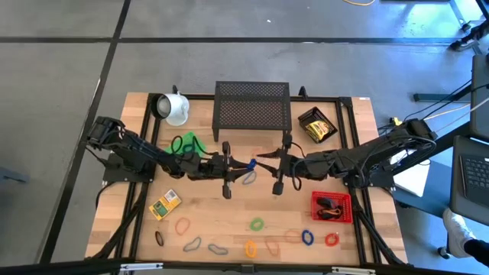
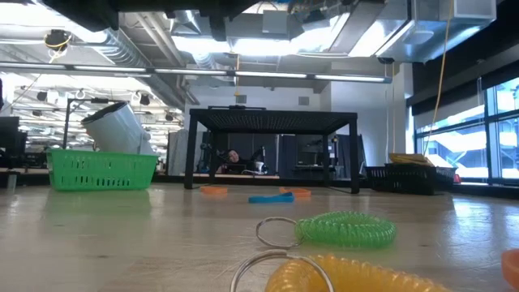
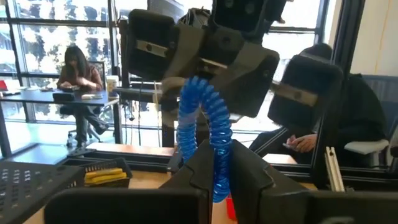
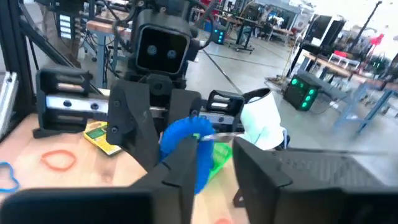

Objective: Pick & Place Office Desk Supplies
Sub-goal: Put the top blue spring keychain into the green bin

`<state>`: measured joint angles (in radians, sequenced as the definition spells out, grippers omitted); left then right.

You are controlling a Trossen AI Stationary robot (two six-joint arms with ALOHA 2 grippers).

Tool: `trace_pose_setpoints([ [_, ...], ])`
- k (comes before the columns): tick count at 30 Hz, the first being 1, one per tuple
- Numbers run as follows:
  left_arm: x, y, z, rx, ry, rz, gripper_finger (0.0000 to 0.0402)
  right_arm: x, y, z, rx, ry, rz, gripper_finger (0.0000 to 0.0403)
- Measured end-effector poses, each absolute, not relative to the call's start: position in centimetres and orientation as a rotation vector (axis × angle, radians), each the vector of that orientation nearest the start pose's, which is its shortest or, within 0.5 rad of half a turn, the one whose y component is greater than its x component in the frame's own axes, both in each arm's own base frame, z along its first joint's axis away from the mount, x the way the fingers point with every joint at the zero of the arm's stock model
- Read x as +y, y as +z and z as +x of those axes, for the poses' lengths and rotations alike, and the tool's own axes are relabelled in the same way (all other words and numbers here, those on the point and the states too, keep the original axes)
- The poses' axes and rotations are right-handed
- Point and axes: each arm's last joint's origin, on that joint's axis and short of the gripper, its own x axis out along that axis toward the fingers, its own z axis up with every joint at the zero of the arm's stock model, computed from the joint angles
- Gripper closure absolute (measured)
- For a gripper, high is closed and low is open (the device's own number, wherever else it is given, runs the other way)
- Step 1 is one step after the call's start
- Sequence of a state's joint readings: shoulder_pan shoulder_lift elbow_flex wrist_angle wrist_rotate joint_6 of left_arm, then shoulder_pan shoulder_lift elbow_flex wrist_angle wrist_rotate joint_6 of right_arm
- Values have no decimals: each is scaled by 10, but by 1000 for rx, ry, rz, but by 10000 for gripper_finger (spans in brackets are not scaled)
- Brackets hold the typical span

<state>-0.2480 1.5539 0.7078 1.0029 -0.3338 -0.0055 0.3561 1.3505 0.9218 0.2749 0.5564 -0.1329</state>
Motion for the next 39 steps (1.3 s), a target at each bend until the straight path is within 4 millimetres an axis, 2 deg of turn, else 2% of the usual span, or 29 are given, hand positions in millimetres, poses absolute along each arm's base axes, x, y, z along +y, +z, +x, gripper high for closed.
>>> trace_pose_setpoints([
  [3, -67, 236, 309, -118, 146, -45, 378, 89, 303, 279, 179, -138, -121, 254],
  [8, -60, 230, 303, 47, 300, -39, 377, 89, 304, 259, 325, 71, 124, 203],
  [12, -51, 228, 284, 234, 419, -38, 377, 91, 296, 243, 549, 224, 359, 192],
  [15, -41, 226, 265, 363, 537, -73, 377, 97, 283, 233, 739, 237, 441, 195],
  [20, -28, 219, 228, 583, 694, -132, 377, 116, 258, 221, 1010, 177, 503, 208],
  [26, -19, 203, 192, 823, 838, -194, 377, 146, 239, 215, 1187, 266, 530, 220],
  [32, -16, 180, 174, 898, 908, -256, 377, 174, 220, 206, 1261, 330, 400, 228],
  [39, -14, 162, 162, 923, 969, -288, 377, 196, 195, 202, 1327, 284, 332, 229],
])
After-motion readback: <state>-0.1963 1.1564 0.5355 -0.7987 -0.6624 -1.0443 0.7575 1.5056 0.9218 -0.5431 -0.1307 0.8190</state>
